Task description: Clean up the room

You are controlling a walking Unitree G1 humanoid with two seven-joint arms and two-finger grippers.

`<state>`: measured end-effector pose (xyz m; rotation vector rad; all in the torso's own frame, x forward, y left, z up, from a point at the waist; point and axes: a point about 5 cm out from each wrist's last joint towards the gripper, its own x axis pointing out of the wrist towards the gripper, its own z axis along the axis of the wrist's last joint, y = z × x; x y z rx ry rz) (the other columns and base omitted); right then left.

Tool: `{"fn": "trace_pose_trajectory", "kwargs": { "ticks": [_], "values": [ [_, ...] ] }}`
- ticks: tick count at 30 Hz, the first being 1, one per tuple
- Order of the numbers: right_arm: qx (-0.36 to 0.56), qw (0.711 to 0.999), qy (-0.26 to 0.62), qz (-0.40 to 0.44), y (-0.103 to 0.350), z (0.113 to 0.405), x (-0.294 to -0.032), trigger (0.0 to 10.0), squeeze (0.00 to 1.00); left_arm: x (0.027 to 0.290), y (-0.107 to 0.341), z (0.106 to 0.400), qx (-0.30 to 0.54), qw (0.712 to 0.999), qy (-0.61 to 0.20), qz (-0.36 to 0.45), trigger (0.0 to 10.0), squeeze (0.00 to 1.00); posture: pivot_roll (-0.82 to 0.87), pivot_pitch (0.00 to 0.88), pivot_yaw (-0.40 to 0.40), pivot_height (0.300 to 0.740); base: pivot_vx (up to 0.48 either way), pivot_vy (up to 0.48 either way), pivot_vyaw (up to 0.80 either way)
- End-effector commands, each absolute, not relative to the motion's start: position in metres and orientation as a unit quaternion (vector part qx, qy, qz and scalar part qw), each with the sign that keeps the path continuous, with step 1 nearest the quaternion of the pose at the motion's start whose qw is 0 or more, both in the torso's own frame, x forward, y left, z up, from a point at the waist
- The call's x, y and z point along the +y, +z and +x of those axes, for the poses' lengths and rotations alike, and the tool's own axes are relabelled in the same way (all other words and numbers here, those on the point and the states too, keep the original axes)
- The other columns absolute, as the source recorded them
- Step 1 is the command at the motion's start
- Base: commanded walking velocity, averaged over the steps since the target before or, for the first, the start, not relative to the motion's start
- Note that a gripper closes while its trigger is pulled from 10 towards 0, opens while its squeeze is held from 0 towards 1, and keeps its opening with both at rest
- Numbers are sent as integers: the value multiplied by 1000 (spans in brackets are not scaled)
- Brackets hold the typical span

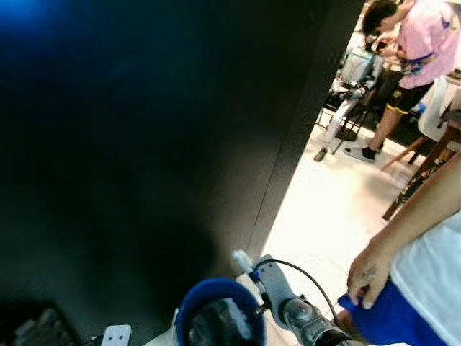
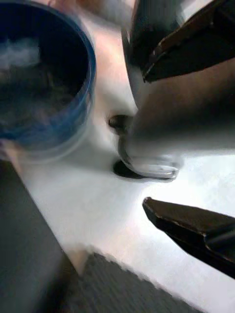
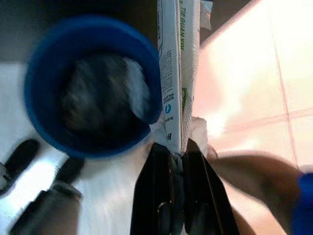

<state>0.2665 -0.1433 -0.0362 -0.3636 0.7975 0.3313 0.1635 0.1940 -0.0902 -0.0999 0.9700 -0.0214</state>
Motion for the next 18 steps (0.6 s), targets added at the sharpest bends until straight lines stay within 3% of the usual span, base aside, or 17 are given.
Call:
{"fn": "trace_pose_trajectory", "kwargs": {
  "ticks": [1,18],
  "values": [
    [404,884,150,-178,-42,260,-148,10000,0,190,-89,167,460,886,-25,-51,10000,0,146,0,-160,740,0,0,0],
    [414,880,189,-134,-45,254,-125,10000,0,188,-83,181,445,894,-37,-44,10000,0,152,0,-160,740,0,21,0]
  ]
}}
